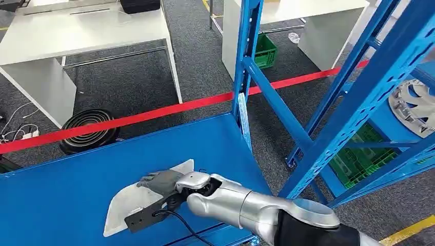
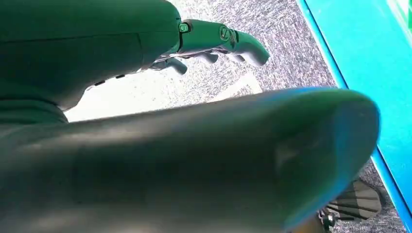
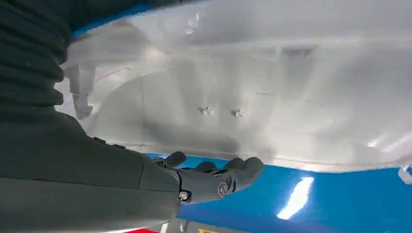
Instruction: Take the parts from the cabinet and place them on the table.
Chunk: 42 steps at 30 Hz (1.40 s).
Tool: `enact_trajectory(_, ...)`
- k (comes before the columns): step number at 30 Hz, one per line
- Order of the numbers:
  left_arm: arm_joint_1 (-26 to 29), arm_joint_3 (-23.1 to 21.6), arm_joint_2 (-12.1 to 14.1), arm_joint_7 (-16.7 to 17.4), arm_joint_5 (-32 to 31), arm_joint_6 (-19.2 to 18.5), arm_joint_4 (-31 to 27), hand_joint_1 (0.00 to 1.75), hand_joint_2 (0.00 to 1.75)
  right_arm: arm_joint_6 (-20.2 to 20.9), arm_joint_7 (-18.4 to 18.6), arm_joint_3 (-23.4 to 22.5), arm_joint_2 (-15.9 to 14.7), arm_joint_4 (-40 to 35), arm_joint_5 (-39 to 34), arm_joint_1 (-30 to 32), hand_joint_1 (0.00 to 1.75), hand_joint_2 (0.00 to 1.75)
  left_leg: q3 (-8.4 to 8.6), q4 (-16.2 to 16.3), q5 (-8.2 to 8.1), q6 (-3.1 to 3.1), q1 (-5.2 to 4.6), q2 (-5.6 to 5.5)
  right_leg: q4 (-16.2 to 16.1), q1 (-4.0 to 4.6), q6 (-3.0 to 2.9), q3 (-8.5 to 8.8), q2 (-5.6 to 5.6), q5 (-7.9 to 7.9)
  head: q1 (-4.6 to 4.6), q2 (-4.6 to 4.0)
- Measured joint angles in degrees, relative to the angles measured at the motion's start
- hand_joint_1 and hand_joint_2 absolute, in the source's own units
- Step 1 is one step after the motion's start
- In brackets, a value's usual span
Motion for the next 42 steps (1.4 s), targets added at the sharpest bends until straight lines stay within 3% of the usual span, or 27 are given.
enact_trajectory(7,0.16,0.28,0.00,-0.96,0.15,-0.48,0.00,0.00,0.00,-0.26,-1.07,-0.87,1.07,2.58,0.11,-0.42,1.75,1.75,0.09,0.00,0.00,0.00,0.00,0.01,0.01,0.00,0.00,0.07,0.03,0.00,0.02,0.00)
enact_trajectory(8,0.16,0.37,0.00,-1.29,0.15,-0.88,0.00,0.00,1.75,-0.28,-1.18,-0.94,1.25,2.82,0.22,-0.44,1.75,1.75,0.11,0.00,-0.01,-0.01,0.00,0.01,0.01,0.00,-0.02,0.08,0.02,-0.02,0.00,0.00)
enact_trajectory(11,0.14,0.46,0.00,-1.64,0.17,-0.94,-0.02,0.00,1.75,-0.35,-1.72,-1.35,1.72,3.17,0.59,-0.61,1.75,1.75,0.18,0.00,-0.02,-0.02,0.00,0.01,0.01,0.00,-0.02,0.12,0.03,-0.03,0.00,0.00)
enact_trajectory(12,0.13,0.50,0.00,-1.84,0.26,-0.92,-0.02,0.00,0.00,-0.35,-1.75,-1.60,1.81,3.28,0.85,-0.69,1.75,1.75,0.20,-0.01,-0.02,-0.03,0.00,0.01,0.01,0.00,-0.01,0.16,0.03,-0.04,0.00,0.00)
enact_trajectory(13,0.14,0.52,0.00,-2.21,0.37,-0.92,-0.02,0.00,1.75,-0.35,-1.86,-1.84,1.90,3.39,1.07,-0.76,1.75,1.75,0.23,-0.01,-0.02,-0.03,0.00,0.01,0.01,0.00,-0.03,0.19,0.01,-0.06,0.02,0.00)
enact_trajectory(22,0.13,1.51,-0.15,-3.93,0.85,-0.35,-0.02,0.00,1.75,-0.11,-1.90,-2.95,2.08,3.76,1.77,-0.89,1.75,1.75,0.41,-0.02,-0.02,-0.03,0.00,0.01,0.01,0.00,-0.05,0.37,0.00,-0.07,0.00,0.00)
enact_trajectory(28,0.08,1.99,-0.39,-3.13,1.05,0.11,-0.02,0.00,1.75,0.09,-1.83,-3.96,2.23,3.91,1.68,-0.88,1.75,1.75,0.43,-0.01,-0.02,-0.03,0.00,0.01,0.01,0.00,-0.05,0.39,-0.01,-0.07,0.00,0.00)
enact_trajectory(32,0.13,2.38,-0.46,-2.19,1.22,0.02,-0.02,0.00,1.75,-3.40,-1.62,-5.24,2.10,2.63,2.19,-0.80,1.75,1.75,0.42,-0.02,-0.02,-0.03,0.00,0.01,0.02,0.01,-0.05,0.38,0.01,-0.07,0.00,0.00)
enact_trajectory(35,0.35,2.82,-0.57,-2.06,1.29,0.31,0.00,0.00,1.75,-5.16,-0.72,-8.19,0.85,-5.36,1.38,0.46,1.75,1.75,0.41,-0.01,-0.02,-0.04,0.01,0.05,0.03,0.02,-0.04,0.33,0.11,-0.05,-0.02,0.00)
enact_trajectory(39,0.76,3.37,-0.89,-1.84,1.75,0.83,0.00,0.00,1.75,-3.70,-0.85,-13.46,-0.68,-19.20,-1.22,1.61,1.75,1.75,0.39,-0.02,-0.08,-0.09,0.02,0.03,0.03,0.02,-0.05,0.32,0.08,-0.07,0.00,0.00)
enact_trajectory(40,0.91,3.48,-1.01,-1.84,1.99,1.03,0.00,0.00,1.75,-3.23,-1.11,-14.34,-0.85,-21.54,-1.66,1.58,1.75,1.75,0.31,0.14,-0.30,0.01,-0.10,0.04,-0.22,-0.12,0.07,0.38,0.11,-0.02,0.00,0.00)
enact_trajectory(41,1.13,3.76,-1.05,-1.86,2.34,1.20,0.00,0.00,1.75,-2.67,-1.54,-15.14,-1.05,-23.90,-2.16,1.59,1.75,1.75,0.39,0.21,-0.12,0.73,-0.18,-0.03,-0.26,-0.27,0.65,0.48,0.11,0.33,-0.02,0.00)
enact_trajectory(42,1.32,4.04,-1.14,-1.92,2.67,1.48,0.00,0.00,1.75,-2.27,-2.18,-15.62,-1.14,-25.52,-2.69,1.52,1.75,1.75,0.49,0.07,0.01,0.96,-0.27,0.01,-0.50,-0.32,0.82,0.56,0.16,0.46,-0.02,0.00)
